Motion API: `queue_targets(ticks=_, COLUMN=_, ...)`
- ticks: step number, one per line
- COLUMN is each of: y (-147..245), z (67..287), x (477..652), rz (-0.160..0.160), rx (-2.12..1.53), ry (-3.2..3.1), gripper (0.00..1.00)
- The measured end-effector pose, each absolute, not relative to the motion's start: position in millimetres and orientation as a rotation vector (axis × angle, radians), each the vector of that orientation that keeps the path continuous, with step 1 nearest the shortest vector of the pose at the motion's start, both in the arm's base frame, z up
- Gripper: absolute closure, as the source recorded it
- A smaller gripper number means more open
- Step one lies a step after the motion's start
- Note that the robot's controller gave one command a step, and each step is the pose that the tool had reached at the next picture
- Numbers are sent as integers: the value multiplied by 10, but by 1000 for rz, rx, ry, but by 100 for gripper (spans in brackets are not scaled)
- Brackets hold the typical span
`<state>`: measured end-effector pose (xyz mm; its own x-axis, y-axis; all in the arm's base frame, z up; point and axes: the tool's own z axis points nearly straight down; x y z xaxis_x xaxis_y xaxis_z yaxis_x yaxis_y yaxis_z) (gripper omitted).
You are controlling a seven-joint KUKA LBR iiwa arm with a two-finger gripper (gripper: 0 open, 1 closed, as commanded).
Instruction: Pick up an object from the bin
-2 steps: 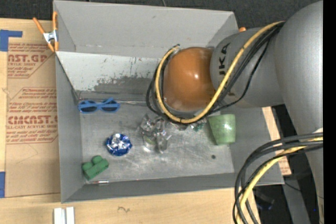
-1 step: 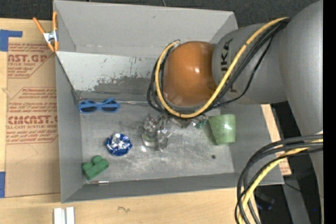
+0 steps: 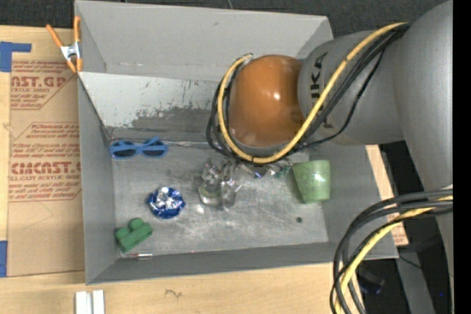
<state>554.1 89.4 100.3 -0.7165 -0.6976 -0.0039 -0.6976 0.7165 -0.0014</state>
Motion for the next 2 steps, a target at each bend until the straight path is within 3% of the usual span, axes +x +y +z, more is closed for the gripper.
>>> queue_targets(ticks=1, y=907, z=1687, x=5557, rz=-2, rx=-1179, ry=2903, gripper=100)
queue_targets(ticks=2, y=915, z=1715, x=5560, rz=1, rx=-1180, ry=2908, gripper=100)
